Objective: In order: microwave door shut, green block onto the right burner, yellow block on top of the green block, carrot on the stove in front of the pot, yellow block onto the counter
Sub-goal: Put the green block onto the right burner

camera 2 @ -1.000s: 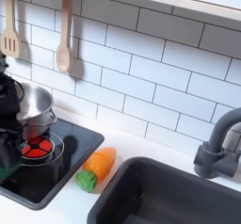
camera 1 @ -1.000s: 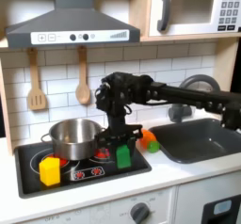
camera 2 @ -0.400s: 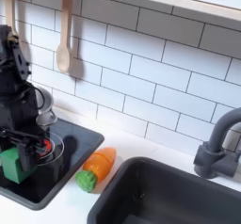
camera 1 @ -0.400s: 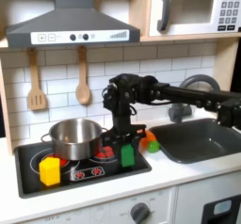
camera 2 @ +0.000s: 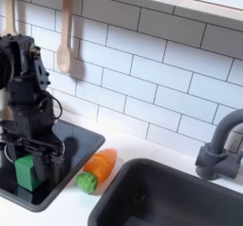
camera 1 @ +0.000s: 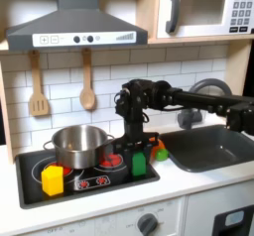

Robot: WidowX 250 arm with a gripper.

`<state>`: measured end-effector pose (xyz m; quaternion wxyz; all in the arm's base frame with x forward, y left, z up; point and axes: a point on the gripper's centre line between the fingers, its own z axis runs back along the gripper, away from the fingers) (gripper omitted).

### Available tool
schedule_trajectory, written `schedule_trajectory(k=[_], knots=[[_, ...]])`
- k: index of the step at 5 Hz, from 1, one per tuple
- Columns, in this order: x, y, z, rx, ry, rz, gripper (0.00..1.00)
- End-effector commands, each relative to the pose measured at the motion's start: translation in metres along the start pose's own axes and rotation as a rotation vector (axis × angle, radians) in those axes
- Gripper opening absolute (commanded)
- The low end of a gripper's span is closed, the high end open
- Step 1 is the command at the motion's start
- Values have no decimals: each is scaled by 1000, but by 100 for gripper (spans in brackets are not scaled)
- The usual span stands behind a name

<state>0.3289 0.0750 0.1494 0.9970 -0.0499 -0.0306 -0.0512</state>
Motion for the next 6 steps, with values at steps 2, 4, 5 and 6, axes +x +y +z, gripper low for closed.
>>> schedule_trajectory(k=[2, 4, 5, 6], knots=[[-3, 4, 1, 42, -2, 39, 100], [-5, 2, 11, 51, -22, 41, 100], [-8, -1, 24, 40, -37, 42, 100], [-9, 0, 35, -24, -44, 33, 100]])
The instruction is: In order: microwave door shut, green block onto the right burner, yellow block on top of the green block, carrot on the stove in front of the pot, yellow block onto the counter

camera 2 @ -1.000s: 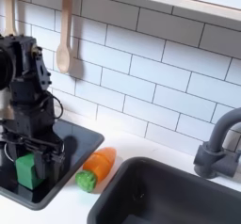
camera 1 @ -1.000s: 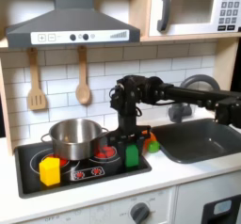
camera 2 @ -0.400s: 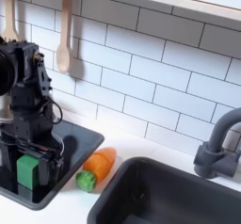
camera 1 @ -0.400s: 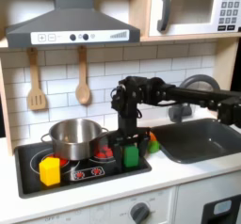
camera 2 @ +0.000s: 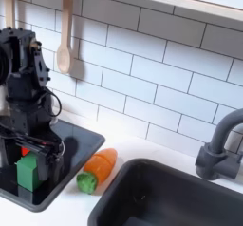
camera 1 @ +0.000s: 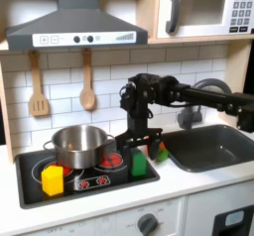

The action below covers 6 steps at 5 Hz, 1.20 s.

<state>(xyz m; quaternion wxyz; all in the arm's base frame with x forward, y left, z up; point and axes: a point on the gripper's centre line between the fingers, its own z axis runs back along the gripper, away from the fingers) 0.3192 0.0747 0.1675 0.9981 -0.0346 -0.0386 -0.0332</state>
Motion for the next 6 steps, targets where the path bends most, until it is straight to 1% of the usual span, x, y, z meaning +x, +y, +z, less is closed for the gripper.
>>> schedule_trajectory(k=[1, 2, 3, 4, 5, 6], knots=[[-2, 18, 36, -62, -64, 51, 100], [-5, 27, 40, -47, -68, 105, 100], [-11, 28, 44, -35, -73, 134, 100], [-15, 35, 43, -21, -68, 162, 100], [-18, 43, 47, 25, -97, 213, 100], [-17, 45, 47, 35, -100, 257, 100]])
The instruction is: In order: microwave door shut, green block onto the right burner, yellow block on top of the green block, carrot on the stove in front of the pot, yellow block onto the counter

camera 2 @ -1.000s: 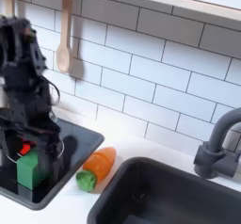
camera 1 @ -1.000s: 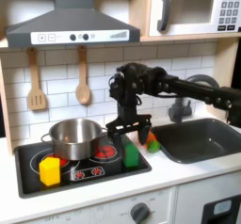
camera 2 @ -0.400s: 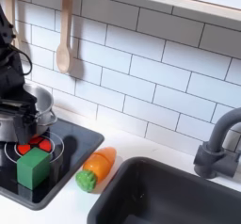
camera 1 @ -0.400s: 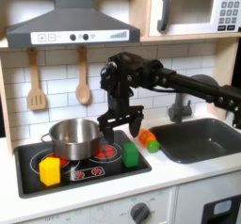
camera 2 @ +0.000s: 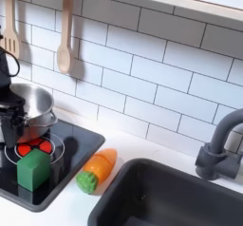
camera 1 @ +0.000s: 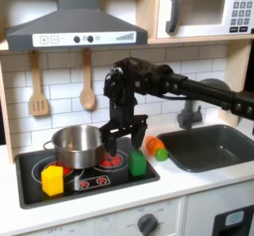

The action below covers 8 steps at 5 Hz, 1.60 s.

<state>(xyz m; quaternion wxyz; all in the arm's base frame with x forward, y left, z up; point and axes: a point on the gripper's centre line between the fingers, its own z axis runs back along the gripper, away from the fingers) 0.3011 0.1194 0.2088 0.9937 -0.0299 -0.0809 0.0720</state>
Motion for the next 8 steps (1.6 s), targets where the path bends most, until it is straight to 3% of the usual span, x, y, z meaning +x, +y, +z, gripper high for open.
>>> schedule_trajectory(k=[1, 3, 5, 8], knots=[[5, 8, 4, 39, -36, 112, 100], [13, 27, -1, 86, -47, 258, 100], [27, 54, -11, 84, -24, 352, 100], [34, 74, -6, 76, 0, 371, 100]])
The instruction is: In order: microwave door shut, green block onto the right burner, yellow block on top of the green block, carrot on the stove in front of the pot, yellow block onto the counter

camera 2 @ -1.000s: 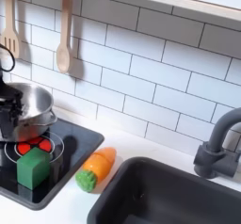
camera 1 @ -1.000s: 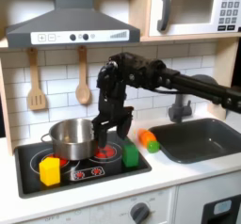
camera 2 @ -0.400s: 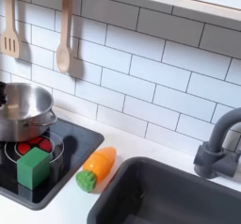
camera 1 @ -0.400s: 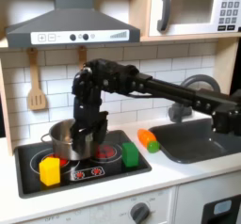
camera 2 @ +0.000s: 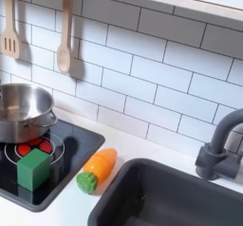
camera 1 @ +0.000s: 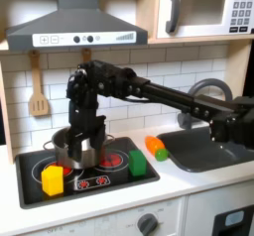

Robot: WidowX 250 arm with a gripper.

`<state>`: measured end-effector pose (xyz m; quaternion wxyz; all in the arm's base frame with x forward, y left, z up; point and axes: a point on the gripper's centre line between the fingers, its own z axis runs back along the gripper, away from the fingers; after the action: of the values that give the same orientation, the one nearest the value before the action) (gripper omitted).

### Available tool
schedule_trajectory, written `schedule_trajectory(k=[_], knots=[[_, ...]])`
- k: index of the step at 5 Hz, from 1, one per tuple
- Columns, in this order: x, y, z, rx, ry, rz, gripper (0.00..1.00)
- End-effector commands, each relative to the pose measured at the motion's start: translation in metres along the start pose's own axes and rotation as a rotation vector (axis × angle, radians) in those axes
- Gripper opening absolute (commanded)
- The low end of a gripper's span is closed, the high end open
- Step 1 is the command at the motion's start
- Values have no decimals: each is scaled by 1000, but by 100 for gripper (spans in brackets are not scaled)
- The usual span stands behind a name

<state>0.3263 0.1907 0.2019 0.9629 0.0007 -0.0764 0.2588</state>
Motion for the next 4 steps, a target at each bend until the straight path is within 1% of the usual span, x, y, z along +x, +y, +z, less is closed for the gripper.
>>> schedule_trajectory(k=[1, 2, 3, 4], knots=[[3, 16, -1, -75, 64, -40, 100], [6, 31, -3, -76, 68, -100, 100], [10, 46, 4, -82, 43, -142, 100], [13, 48, 6, -51, 28, -171, 100]])
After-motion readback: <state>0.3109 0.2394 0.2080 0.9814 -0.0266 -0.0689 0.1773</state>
